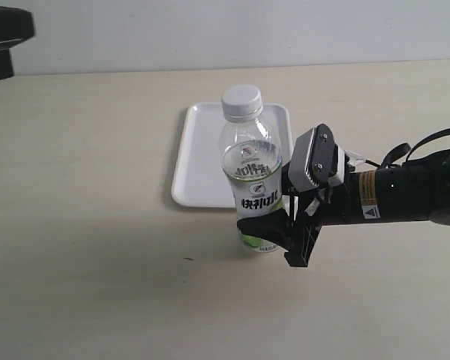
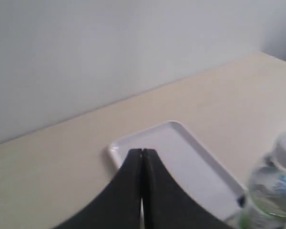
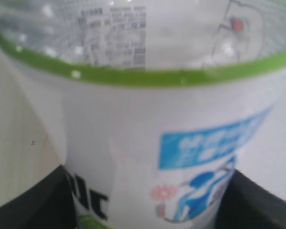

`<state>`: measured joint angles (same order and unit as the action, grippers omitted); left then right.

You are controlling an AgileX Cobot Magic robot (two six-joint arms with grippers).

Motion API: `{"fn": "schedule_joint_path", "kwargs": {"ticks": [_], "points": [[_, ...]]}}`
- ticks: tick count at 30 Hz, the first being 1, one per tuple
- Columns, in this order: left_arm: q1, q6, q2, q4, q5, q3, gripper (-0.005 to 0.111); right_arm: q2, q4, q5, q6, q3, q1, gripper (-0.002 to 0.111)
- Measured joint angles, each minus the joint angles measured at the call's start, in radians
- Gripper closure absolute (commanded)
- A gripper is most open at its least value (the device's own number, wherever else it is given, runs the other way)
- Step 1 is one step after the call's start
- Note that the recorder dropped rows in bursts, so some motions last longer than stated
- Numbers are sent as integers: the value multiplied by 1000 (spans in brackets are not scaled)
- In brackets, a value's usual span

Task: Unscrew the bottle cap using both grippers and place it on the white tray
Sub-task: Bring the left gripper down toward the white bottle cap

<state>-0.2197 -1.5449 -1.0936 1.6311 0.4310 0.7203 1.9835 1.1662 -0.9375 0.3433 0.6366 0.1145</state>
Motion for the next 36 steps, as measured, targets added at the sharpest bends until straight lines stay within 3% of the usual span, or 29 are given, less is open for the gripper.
{"fn": "schedule_joint_path", "kwargs": {"ticks": [5, 8, 12, 18, 21, 22, 23, 24, 25, 26, 28, 30, 32, 36], "points": [[-2, -90, -169, 99, 298, 165, 107, 0, 2, 0, 0, 0, 0, 108], [-2, -61, -220, 108, 295, 243, 107, 0, 2, 0, 0, 0, 0, 108], [-4, 167, -226, 119, 41, 274, 107, 0, 2, 0, 0, 0, 0, 108], [-9, 526, -228, 94, -688, 276, 107, 0, 2, 2, 0, 0, 0, 108], [-9, 959, -251, -170, -924, 308, 107, 0, 2, 2, -8, 0, 0, 108], [-9, 1321, -274, -419, -1029, 341, 107, 0, 2, 2, -15, 0, 0, 108], [-7, 1501, -285, -576, -1080, 362, 107, 0, 2, 2, -16, 0, 0, 108], [-5, 1795, -302, -875, -1157, 409, 107, 0, 2, 6, -17, 0, 0, 108], [-5, 1932, -309, -1043, -1186, 435, 107, 0, 2, 6, -17, 0, 0, 108], [-8, 2118, -316, -1367, -1210, 481, 107, 0, 2, 6, -19, 0, 0, 108], [-35, 2273, -330, -1733, -1217, 548, 107, 0, 2, 6, -19, 0, 0, 108], [-79, 2340, -362, -1955, -1243, 606, 107, 0, 2, 6, -41, 0, 0, 108], [-129, 2363, -410, -2058, -1324, 667, 107, 0, 5, 6, -70, 0, 0, 108], [-242, 2374, -502, -2109, -1468, 751, 107, 0, 9, 6, -90, 0, 0, 108]]}}
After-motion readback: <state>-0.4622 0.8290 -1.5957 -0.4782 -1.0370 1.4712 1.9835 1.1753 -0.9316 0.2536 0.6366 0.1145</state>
